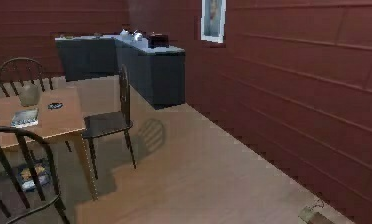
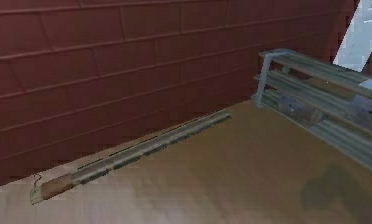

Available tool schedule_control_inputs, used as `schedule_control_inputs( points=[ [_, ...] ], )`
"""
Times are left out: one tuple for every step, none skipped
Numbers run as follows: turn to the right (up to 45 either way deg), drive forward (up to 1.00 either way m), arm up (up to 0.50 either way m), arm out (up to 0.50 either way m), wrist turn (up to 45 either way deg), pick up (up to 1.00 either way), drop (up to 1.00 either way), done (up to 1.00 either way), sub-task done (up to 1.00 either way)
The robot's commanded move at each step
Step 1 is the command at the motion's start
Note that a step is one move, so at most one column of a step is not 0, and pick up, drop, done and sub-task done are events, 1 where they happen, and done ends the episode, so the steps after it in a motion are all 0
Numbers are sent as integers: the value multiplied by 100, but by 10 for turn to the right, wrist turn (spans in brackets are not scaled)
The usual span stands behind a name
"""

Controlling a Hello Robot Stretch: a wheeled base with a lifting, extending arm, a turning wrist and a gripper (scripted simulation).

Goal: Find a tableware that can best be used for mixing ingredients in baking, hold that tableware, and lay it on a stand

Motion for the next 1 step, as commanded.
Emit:
schedule_control_inputs(
  points=[
    [0,100,0,0,0,0,0,0,0]
  ],
)
